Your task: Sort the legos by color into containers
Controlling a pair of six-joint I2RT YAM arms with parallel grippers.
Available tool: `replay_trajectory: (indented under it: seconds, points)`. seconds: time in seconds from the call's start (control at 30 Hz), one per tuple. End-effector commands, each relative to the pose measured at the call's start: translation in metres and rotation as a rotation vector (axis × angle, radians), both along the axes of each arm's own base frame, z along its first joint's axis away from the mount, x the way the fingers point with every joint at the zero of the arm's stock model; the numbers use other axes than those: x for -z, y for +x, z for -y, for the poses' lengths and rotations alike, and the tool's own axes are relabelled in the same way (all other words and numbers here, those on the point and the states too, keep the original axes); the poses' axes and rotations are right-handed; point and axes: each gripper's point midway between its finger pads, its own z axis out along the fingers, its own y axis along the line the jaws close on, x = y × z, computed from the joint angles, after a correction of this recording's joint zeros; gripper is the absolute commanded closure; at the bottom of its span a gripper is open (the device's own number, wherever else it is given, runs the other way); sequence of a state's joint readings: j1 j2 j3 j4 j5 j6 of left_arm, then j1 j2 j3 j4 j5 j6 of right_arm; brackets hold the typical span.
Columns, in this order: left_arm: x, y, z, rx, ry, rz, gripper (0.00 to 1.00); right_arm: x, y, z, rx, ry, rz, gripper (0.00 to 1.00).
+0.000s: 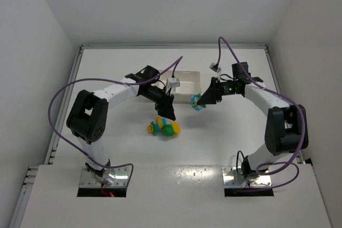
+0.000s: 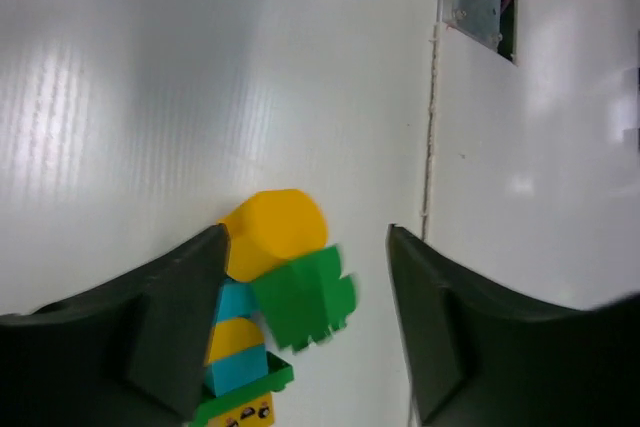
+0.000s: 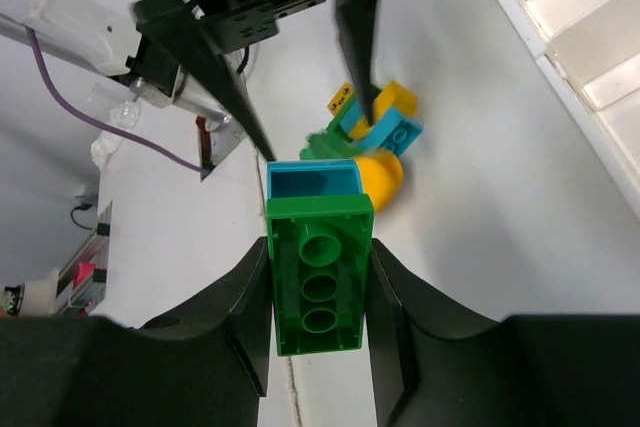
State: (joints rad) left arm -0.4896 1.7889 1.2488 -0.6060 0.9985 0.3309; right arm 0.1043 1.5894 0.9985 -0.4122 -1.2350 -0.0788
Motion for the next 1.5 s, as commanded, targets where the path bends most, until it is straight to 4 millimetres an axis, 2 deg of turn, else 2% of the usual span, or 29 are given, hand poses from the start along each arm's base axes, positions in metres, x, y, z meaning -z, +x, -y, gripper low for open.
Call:
replay_trajectory:
  seconds: [0.0,0.1,0.2,0.23,0.3,0.47,0.5,1.07,1.2,1.23,1.3,1.33,1.4,1.43,1.47]
  points:
    - [-0.033,0.017,0.006,-0.024,-0.108,0.046,0.2,-0.01,-0.002,-0.008,-0.046,0.046,0.034,1.0]
    - [-0.057,0.023,0.017,-0.018,-0.184,0.049,0.17,-0.013,-0.004,-0.009,-0.058,0.064,0.032,1.0]
    - [-0.065,0.027,0.026,-0.001,-0.211,0.046,0.17,-0.013,-0.011,-0.012,-0.078,0.08,0.011,1.0]
    - [-0.062,0.027,0.026,-0.006,-0.205,0.027,0.17,-0.013,-0.014,-0.015,-0.089,0.08,0.011,1.0]
    - [-0.073,0.033,0.03,-0.001,-0.232,0.058,0.17,-0.014,-0.016,-0.018,-0.103,0.088,0.01,1.0]
    - [-0.076,0.031,0.041,0.024,-0.255,0.031,0.17,-0.014,-0.021,-0.023,-0.123,0.088,0.009,1.0]
    - [-0.082,0.031,0.042,0.03,-0.267,0.03,0.17,-0.016,-0.024,-0.025,-0.137,0.096,0.007,1.0]
    - [-0.086,0.009,0.064,0.11,-0.287,-0.001,0.16,-0.025,-0.018,-0.039,-0.182,0.11,0.042,1.0]
    - [-0.083,0.01,0.065,0.111,-0.286,-0.023,0.35,-0.028,-0.019,-0.042,-0.191,0.112,0.051,1.0]
    - [-0.079,0.011,0.066,0.11,-0.281,-0.032,0.49,-0.03,-0.017,-0.043,-0.192,0.113,0.06,1.0]
    - [-0.084,0.007,0.069,0.125,-0.291,-0.038,0.7,-0.032,-0.017,-0.046,-0.197,0.117,0.06,1.0]
    - [-0.084,0.007,0.069,0.125,-0.291,-0.038,0.91,-0.032,-0.017,-0.046,-0.194,0.116,0.048,1.0]
    - [-0.083,0.005,0.072,0.128,-0.285,-0.035,0.99,-0.034,-0.016,-0.047,-0.187,0.119,0.03,0.99]
    - [-0.08,0.004,0.071,0.13,-0.283,-0.035,1.0,-0.035,-0.015,-0.047,-0.185,0.12,0.026,0.94]
    - [-0.08,0.003,0.07,0.124,-0.277,-0.029,1.0,-0.036,-0.014,-0.044,-0.172,0.119,0.005,0.81]
